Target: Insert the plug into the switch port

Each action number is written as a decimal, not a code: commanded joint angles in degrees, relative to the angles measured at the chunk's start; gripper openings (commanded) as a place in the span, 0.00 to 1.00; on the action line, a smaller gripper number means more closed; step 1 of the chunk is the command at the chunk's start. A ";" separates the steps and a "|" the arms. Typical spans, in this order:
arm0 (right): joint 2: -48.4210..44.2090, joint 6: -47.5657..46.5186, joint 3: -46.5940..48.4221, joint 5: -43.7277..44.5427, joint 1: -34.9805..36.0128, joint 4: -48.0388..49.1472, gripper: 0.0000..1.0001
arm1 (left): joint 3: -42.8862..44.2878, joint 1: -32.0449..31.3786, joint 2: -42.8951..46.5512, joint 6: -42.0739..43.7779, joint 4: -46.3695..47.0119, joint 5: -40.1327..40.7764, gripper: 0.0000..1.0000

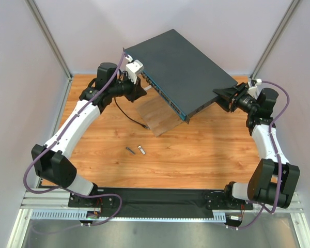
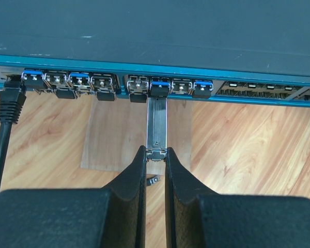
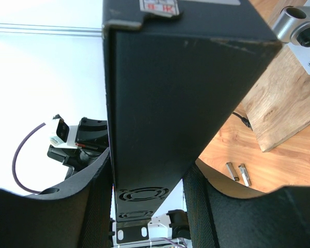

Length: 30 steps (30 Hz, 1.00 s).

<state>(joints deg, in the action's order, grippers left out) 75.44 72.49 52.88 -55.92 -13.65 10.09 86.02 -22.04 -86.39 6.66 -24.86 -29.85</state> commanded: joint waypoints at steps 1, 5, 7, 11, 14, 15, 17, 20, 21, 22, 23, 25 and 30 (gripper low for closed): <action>1.02 -7.27 3.10 3.19 0.99 4.77 0.00 | 1.96 -0.28 -0.88 0.99 1.48 2.77 0.00; 1.03 -7.36 3.02 3.19 0.99 4.59 0.00 | 1.70 -0.28 -0.89 1.69 1.31 3.83 0.00; 1.03 -7.45 3.10 3.19 0.99 4.59 0.00 | 1.52 -0.28 -0.62 1.61 1.31 4.18 0.00; 1.29 -7.54 3.02 3.19 0.99 4.59 0.00 | 1.61 -0.28 -0.62 1.26 1.66 5.23 0.00; 1.29 -7.62 3.02 3.10 0.99 4.59 0.00 | 2.13 -0.28 -1.06 0.82 1.83 5.32 0.00; 1.38 -7.54 3.02 3.10 0.99 4.50 0.00 | 2.31 -0.37 -1.15 0.47 2.01 5.24 0.00; 1.38 -7.54 3.10 3.10 0.99 4.50 0.00 | 2.93 -0.46 -1.50 -0.15 2.27 5.41 0.00; 1.29 -7.71 2.93 3.19 0.99 4.50 0.00 | 3.72 -0.72 -2.03 0.02 2.10 5.32 0.00; 1.29 -7.71 2.93 3.19 0.99 4.42 0.00 | 3.98 -0.98 -2.12 0.11 2.01 5.41 0.00; 1.29 -7.71 3.01 3.19 0.99 4.41 0.00 | 4.07 -1.33 -2.20 0.63 1.92 5.59 0.00; 1.38 -7.63 2.93 3.27 0.99 4.33 0.00 | 4.24 -1.60 -2.29 0.99 1.84 5.76 0.00; 1.38 -7.63 3.01 3.27 0.99 4.33 0.00 | 4.51 -2.30 -2.29 1.60 1.75 6.29 0.00; 1.29 -7.89 3.10 3.36 0.99 4.06 0.00 | 5.38 -3.36 -2.47 2.48 1.40 7.69 0.00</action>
<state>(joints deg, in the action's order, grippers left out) 75.66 72.44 53.10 -56.07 -13.69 9.98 88.27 -24.18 -87.37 7.62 -28.75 -24.97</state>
